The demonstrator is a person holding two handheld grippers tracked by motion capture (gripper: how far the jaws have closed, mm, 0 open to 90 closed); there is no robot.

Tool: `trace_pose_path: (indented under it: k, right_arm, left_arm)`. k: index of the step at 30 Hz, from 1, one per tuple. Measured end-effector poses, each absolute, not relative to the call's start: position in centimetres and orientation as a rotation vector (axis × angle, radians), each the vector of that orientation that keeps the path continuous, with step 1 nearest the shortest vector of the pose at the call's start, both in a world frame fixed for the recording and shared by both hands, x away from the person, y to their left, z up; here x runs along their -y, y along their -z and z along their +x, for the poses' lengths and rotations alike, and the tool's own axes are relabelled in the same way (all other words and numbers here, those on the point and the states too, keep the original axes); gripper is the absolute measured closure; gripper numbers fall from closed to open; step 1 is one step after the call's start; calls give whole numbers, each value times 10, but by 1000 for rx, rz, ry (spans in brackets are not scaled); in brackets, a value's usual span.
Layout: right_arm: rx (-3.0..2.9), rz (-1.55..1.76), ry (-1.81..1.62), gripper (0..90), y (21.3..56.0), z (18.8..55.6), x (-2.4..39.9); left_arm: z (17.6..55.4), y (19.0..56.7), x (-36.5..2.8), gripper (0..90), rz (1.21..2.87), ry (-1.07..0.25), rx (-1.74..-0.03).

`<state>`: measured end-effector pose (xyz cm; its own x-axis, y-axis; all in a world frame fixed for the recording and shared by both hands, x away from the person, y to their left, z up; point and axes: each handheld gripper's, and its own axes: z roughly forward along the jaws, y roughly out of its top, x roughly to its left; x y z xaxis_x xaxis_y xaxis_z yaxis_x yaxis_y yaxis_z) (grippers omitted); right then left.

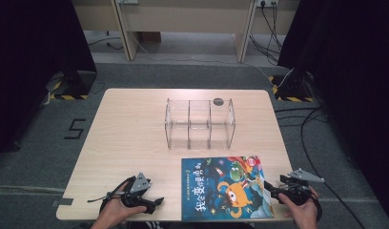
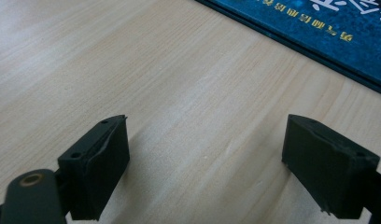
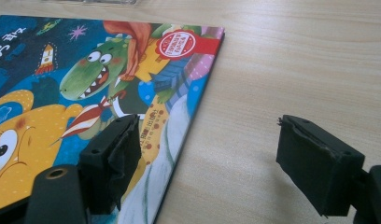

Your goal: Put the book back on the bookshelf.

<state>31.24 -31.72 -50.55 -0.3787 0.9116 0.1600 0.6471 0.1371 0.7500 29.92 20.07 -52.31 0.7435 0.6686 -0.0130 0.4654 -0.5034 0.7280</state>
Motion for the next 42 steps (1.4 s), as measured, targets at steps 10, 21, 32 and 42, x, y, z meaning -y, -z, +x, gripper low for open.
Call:
trace_pose_path:
  k: [10,21,32,42]
  right_arm:
    - [-2099,1486,-1101,236,505,314,315]
    - [-2131,1492,-1128,264,508,318,311]
    - [-2171,1568,-1260,304,515,323,304]
    - [-2100,1707,-1474,286,520,321,303]
  left_arm:
    - [298,523,-198,102,2212,-338,-841]
    - [296,520,-187,143,2180,-248,-855]
    - [294,518,-178,152,2137,-138,-872]
    - [287,519,-159,152,2146,-116,-800]
